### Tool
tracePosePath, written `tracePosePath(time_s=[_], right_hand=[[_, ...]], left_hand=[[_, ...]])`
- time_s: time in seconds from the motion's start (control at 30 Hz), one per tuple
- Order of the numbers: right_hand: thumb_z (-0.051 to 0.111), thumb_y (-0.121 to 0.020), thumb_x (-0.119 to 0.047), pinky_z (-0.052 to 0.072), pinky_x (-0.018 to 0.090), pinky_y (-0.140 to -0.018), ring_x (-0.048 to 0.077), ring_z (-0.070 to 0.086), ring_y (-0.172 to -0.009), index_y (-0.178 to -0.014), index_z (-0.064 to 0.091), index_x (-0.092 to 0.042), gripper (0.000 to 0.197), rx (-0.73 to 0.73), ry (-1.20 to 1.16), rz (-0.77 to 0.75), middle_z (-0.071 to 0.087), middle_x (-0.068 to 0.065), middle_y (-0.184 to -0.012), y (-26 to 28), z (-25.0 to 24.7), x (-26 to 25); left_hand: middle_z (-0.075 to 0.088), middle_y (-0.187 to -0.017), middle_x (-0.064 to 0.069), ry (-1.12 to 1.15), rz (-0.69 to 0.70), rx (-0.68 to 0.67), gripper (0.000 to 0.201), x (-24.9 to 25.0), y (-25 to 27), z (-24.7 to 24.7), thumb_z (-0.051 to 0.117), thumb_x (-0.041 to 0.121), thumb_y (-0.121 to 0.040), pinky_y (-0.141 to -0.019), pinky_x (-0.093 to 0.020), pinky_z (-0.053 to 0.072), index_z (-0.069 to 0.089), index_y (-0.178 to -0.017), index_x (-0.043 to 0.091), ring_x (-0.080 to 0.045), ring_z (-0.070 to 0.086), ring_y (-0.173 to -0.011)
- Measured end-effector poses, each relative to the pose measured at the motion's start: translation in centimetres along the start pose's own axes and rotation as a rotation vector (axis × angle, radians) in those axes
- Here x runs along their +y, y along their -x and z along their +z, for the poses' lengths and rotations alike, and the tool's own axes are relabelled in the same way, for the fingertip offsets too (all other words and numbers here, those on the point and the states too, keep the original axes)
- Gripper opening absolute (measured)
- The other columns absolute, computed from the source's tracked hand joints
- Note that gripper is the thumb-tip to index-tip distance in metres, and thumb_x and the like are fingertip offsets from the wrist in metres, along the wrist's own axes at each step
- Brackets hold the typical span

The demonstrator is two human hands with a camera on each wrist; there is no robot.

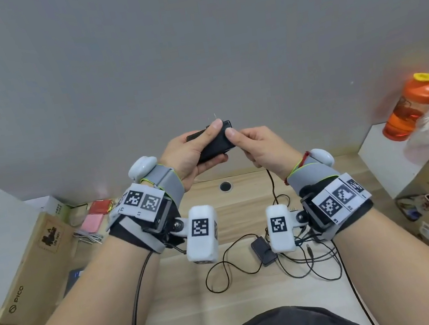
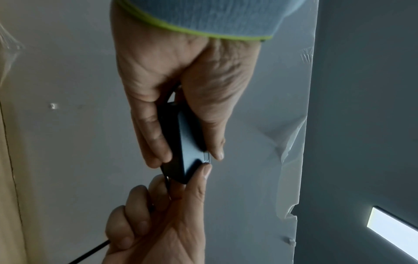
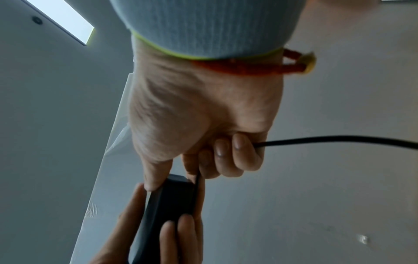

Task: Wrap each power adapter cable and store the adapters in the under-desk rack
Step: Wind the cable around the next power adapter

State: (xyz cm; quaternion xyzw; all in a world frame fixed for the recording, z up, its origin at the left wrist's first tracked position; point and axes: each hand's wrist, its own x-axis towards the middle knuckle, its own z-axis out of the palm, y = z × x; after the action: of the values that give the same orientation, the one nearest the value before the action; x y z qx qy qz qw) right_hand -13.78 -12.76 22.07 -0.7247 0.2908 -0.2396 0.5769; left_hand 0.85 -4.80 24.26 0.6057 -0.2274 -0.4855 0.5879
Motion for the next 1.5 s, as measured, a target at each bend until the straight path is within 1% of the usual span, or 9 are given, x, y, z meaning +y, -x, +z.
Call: tracePosePath(time_s=[0.2, 0.27, 0.47, 0.7, 0.83, 0.93, 1.0, 1.33, 1.5], right_hand=[[0.052, -0.100, -0.033, 0.031, 0.012, -0.052, -0.003, 0.043, -0.044, -0.095, 0.074, -0.008, 0.034, -0.045, 0.170, 0.016, 0.041, -0.019, -0.039, -0.4, -1.2, 0.4], [0.059, -0.097, -0.028, 0.033, 0.010, -0.057, -0.006, 0.048, -0.048, -0.092, 0.075, -0.005, 0.028, -0.060, 0.207, 0.000, 0.048, -0.020, -0.041, -0.3, -1.7, 0.5], [0.071, -0.089, -0.029, 0.027, 0.015, -0.051, 0.007, 0.030, -0.049, -0.069, 0.071, -0.013, 0.025, -0.020, 0.170, -0.054, 0.040, -0.004, -0.052, -0.6, -2.7, 0.1], [0.063, -0.094, -0.014, 0.032, 0.005, -0.049, -0.001, 0.041, -0.035, -0.085, 0.066, 0.005, 0.021, 0.081, 0.093, -0.125, 0.045, -0.018, -0.034, -1.0, -3.4, -1.3], [0.068, -0.091, -0.019, 0.043, 0.010, -0.068, -0.007, 0.053, -0.052, -0.074, 0.066, -0.011, 0.019, 0.094, 0.078, -0.130, 0.063, -0.017, -0.052, -1.6, -2.8, -0.4], [0.070, -0.090, -0.022, 0.045, 0.017, -0.071, -0.002, 0.053, -0.058, -0.070, 0.066, -0.017, 0.020, 0.128, 0.055, -0.132, 0.064, -0.013, -0.056, -1.9, -2.5, 0.2], [0.070, -0.089, -0.023, 0.043, 0.021, -0.068, 0.002, 0.049, -0.057, -0.070, 0.066, -0.017, 0.021, 0.145, 0.045, -0.146, 0.060, -0.012, -0.055, -2.0, -2.4, 0.3], [0.064, -0.094, -0.019, 0.040, 0.006, -0.061, -0.006, 0.053, -0.054, -0.070, 0.066, -0.017, 0.024, 0.110, 0.048, -0.107, 0.061, -0.017, -0.054, -1.9, -1.4, 1.7], [0.050, -0.102, -0.018, 0.029, 0.008, -0.043, 0.000, 0.035, -0.037, -0.077, 0.062, -0.001, 0.032, 0.054, 0.051, -0.078, 0.038, -0.017, -0.037, -1.5, -0.6, 1.6]], left_hand=[[0.069, -0.111, -0.021, -0.025, 0.070, 0.086, 0.050, -0.1, -0.7, -0.2, 0.082, 0.025, -0.077, -0.066, -0.026, 0.059, 0.064, -0.112, -0.005, -0.030, 0.073, -0.077], [0.069, -0.110, -0.021, -0.058, 0.090, 0.124, 0.047, 0.0, -0.8, -0.4, 0.084, 0.023, -0.075, -0.063, -0.025, 0.059, 0.064, -0.108, -0.005, -0.029, 0.072, -0.072], [0.069, -0.102, -0.016, -0.197, 0.088, 0.162, 0.044, -0.2, -1.1, -0.9, 0.089, 0.023, -0.068, -0.064, -0.032, 0.061, 0.065, -0.098, 0.001, -0.030, 0.074, -0.072], [0.067, -0.081, -0.011, -0.366, -0.001, 0.002, 0.032, -1.1, -0.2, -0.6, 0.085, 0.013, -0.072, -0.057, -0.028, 0.061, 0.066, -0.093, 0.000, -0.023, 0.070, -0.057], [0.068, -0.077, -0.012, -0.396, -0.037, -0.079, 0.026, -1.2, 0.2, -0.1, 0.083, 0.011, -0.074, -0.057, -0.028, 0.061, 0.064, -0.089, 0.002, -0.024, 0.067, -0.051], [0.068, -0.079, -0.013, -0.410, -0.038, -0.083, 0.029, -1.4, 0.3, -0.2, 0.084, 0.012, -0.072, -0.057, -0.027, 0.060, 0.064, -0.091, 0.001, -0.023, 0.066, -0.050], [0.068, -0.081, -0.014, -0.404, -0.047, -0.082, 0.032, -1.6, 0.4, -0.3, 0.085, 0.013, -0.071, -0.058, -0.026, 0.060, 0.065, -0.092, 0.001, -0.022, 0.066, -0.051], [0.069, -0.074, -0.007, -0.350, 0.025, -0.165, 0.029, -1.0, 1.1, -0.1, 0.082, 0.008, -0.073, -0.059, -0.028, 0.060, 0.065, -0.095, 0.000, -0.029, 0.064, -0.064], [0.069, -0.079, -0.008, -0.268, 0.078, -0.108, 0.025, -0.7, 0.8, 0.2, 0.083, 0.011, -0.072, -0.061, -0.029, 0.060, 0.067, -0.090, 0.005, -0.025, 0.066, -0.064]])
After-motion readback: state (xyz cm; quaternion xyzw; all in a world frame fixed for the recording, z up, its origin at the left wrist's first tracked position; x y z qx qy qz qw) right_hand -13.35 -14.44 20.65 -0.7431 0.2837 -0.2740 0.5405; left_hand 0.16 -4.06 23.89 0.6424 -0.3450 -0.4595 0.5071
